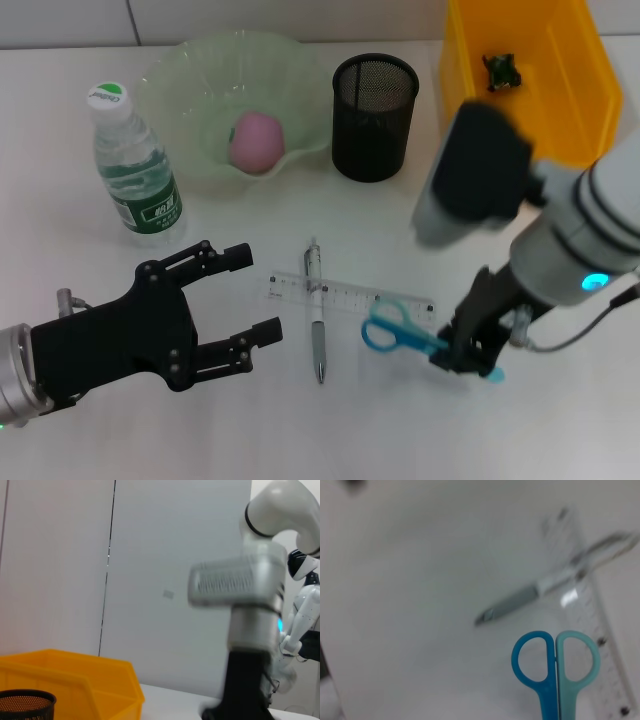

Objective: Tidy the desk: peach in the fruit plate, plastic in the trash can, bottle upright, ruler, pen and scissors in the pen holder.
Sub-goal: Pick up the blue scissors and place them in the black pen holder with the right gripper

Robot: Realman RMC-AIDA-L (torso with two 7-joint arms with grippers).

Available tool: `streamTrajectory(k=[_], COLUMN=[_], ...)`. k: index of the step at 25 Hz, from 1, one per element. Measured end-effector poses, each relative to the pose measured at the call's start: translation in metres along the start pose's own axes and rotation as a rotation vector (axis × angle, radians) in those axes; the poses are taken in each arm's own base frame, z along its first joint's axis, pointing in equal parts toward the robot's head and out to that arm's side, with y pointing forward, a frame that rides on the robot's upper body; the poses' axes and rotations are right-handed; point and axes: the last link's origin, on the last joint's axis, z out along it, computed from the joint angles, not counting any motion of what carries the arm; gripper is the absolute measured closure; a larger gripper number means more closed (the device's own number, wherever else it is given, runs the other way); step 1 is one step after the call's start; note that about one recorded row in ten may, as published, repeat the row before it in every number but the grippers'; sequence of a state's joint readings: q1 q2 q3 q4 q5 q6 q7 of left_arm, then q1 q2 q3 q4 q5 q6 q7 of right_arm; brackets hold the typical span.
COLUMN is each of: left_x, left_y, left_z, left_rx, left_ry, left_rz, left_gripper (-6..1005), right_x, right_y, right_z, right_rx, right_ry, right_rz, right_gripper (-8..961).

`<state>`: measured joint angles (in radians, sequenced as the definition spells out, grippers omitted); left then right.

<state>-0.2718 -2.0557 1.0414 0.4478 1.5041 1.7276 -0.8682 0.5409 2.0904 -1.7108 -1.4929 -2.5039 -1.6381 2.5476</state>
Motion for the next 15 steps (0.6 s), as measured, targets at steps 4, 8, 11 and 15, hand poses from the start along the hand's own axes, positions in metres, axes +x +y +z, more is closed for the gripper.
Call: streamTrajectory(k=[4,8,11,15], left_x=[0.000,0.001,0.000,0.000], left_y=[0.001,0.002,0.003,0.002], left_z=[0.000,0.001,0.001,0.002], left_rx=[-0.003,-0.009,-0.010,-0.010], left_ry=[0.005,0.011,0.011,0.011], left_rz=[-0.001,-0.003,-0.006,-0.006], left_gripper=[184,184,184,185], right_x=[0.003,0.014,0.013,0.008], right_y=[-0.032,-0.072,-0.090,-0.106], right_z=[-0.047,-0.084,-0.086,-0.065], right_rx=[0.019,0.097,0.130,0.203], right_ry=[-0.274,-0.698,-0.985,-1.209], right_rz=[0.121,0.194,0.157,0.079], right_gripper=[749,749,749,750])
